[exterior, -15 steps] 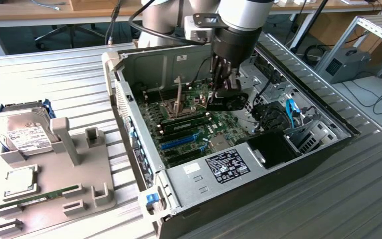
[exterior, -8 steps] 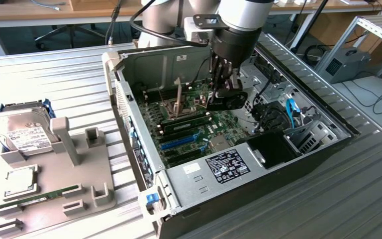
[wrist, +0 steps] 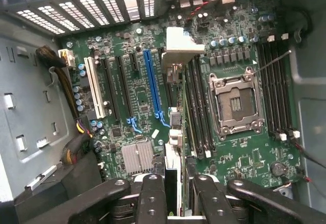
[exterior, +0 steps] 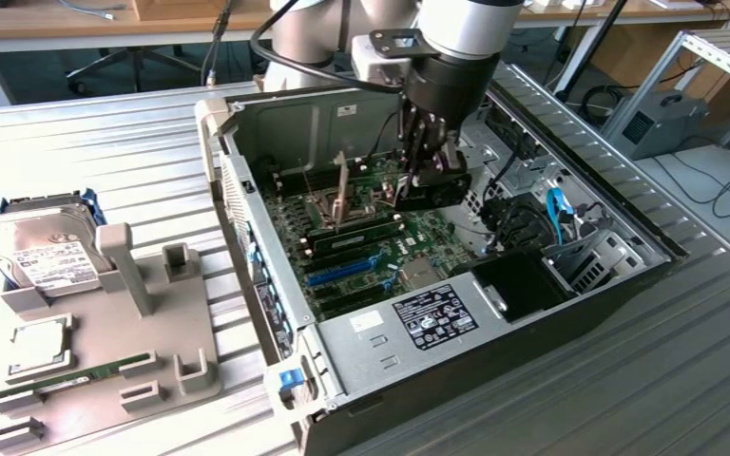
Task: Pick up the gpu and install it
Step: 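Insert the gpu into the slot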
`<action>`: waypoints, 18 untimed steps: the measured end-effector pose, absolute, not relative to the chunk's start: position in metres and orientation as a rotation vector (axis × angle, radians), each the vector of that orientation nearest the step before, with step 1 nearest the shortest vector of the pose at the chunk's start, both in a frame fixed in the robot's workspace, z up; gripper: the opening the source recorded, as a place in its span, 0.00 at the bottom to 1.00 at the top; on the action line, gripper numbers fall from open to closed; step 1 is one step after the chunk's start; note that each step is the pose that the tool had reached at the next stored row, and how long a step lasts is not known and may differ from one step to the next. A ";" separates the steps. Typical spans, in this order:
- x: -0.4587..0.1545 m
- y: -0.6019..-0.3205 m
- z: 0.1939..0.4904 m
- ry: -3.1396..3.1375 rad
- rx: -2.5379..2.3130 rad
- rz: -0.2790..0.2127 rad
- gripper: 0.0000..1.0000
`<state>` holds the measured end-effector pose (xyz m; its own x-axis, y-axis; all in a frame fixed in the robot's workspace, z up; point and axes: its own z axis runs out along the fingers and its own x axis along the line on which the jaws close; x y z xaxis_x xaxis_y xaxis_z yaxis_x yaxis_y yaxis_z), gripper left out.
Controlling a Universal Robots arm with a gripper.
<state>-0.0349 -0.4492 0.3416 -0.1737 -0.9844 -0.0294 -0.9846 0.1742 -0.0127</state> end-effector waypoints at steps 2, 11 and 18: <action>-0.035 -0.449 0.342 2.372 -2.012 0.015 0.26; -0.035 -0.449 0.341 2.317 -2.076 0.016 0.26; -0.035 -0.449 0.341 2.278 -2.119 0.017 0.26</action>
